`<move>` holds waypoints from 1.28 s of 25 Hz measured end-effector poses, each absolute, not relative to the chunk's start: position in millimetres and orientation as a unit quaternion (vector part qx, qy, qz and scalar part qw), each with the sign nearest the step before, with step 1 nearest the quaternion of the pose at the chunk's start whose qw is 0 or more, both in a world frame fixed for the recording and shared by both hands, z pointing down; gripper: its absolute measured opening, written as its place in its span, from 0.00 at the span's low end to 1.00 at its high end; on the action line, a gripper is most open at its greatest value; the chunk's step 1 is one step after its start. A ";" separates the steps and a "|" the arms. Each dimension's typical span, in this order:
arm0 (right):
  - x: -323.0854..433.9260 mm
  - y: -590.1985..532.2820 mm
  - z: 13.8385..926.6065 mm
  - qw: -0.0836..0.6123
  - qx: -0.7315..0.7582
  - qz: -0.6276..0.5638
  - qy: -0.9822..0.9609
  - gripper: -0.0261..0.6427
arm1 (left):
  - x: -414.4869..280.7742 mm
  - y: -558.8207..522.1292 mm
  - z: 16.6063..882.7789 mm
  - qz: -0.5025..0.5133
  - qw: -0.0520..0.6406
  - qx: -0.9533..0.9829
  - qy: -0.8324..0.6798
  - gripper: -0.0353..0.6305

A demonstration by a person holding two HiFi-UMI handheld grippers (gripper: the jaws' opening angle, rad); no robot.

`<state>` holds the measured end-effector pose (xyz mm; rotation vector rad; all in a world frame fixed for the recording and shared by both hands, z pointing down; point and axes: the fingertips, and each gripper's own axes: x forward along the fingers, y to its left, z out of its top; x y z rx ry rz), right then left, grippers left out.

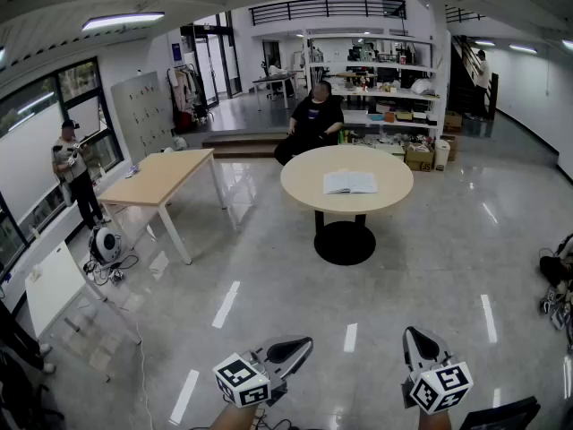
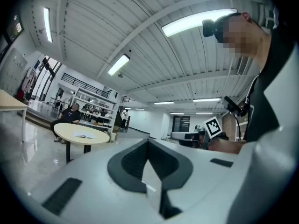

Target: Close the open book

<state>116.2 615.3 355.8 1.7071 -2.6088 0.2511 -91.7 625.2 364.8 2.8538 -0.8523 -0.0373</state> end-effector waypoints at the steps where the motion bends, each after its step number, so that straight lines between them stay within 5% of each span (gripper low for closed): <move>1: 115.3 616.1 356.6 0.007 0.546 0.080 -0.834 0.04 | -92.0 626.0 366.5 -0.012 0.081 0.955 -0.286 0.04; 32: 101.2 601.6 357.8 0.014 0.545 0.065 -0.836 0.04 | -98.0 605.3 371.8 -0.010 0.107 0.941 -0.321 0.04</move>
